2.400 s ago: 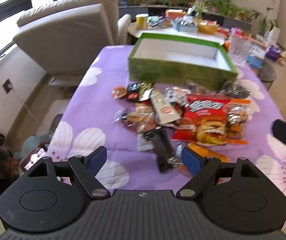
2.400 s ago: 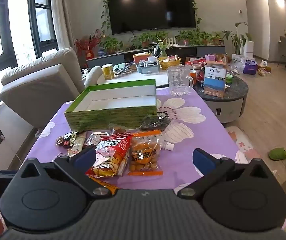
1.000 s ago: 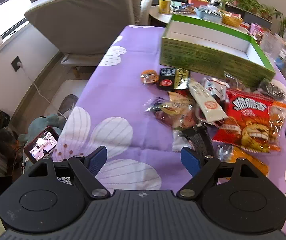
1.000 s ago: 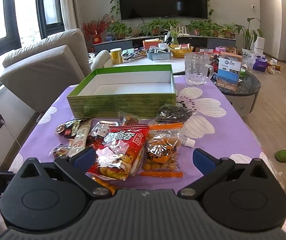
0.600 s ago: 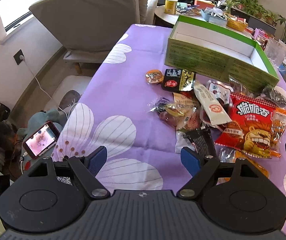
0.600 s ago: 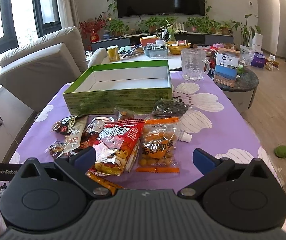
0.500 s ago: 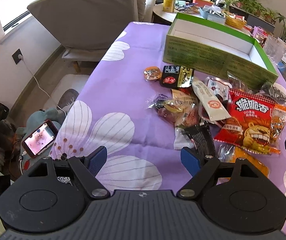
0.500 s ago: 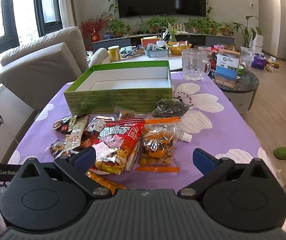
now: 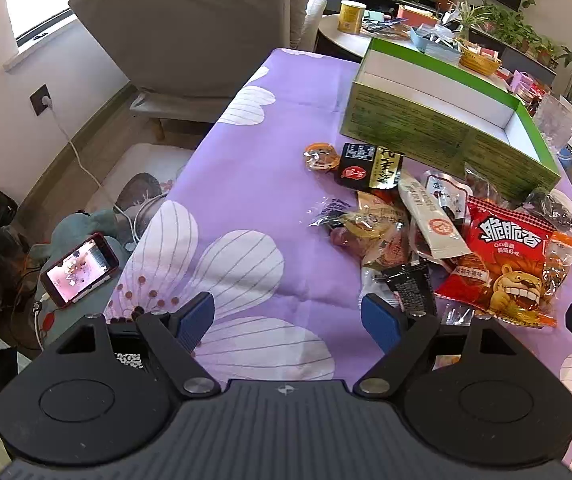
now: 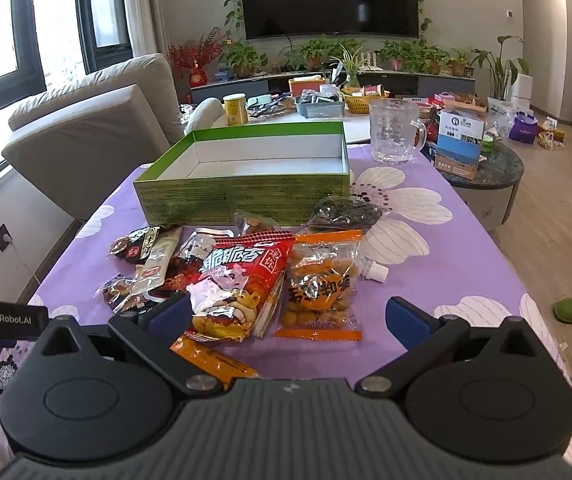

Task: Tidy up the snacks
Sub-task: 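Move both tools toward the snack pile in front of the green box, then grasp the long white stick packet with the left tool while the right tool approaches the orange packet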

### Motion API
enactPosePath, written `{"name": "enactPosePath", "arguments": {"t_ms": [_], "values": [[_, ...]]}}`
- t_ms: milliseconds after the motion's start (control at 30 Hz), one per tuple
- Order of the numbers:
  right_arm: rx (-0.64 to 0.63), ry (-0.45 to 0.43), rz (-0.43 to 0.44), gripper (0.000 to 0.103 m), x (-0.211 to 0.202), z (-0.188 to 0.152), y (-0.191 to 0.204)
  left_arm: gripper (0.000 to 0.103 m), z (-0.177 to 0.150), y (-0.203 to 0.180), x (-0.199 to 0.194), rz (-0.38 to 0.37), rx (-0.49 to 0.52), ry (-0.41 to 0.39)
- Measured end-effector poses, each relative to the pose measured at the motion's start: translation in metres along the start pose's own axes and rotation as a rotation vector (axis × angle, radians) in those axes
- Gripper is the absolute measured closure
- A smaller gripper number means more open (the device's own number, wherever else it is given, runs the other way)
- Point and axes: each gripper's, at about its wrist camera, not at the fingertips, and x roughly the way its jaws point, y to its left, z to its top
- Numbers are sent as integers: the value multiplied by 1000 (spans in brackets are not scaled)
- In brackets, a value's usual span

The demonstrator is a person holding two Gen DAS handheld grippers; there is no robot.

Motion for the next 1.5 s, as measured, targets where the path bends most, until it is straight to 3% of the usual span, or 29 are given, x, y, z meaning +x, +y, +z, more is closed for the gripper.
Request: {"name": "enactPosePath", "arguments": {"t_ms": [267,533,767,967,1100,1267,1500], "values": [[-42,-20,33,25,0,-2,0,24,2,-9,4,-9,18,12],[-262,-38,233,25,-4,-19,18,24,20,-13,10,-64,-15,7],[-319,109,388,25,16,-27,21,24,46,-31,23,-104,-48,-12],[-281,184,382,25,37,-27,15,32,56,-54,52,-125,-29,53],[-253,172,376,25,40,-29,7,39,59,-66,64,-115,-21,56],[-333,153,370,25,46,-31,12,45,65,-73,69,-131,-17,63],[-389,201,396,25,57,-32,20,45,68,-81,79,-116,-22,99]]}}
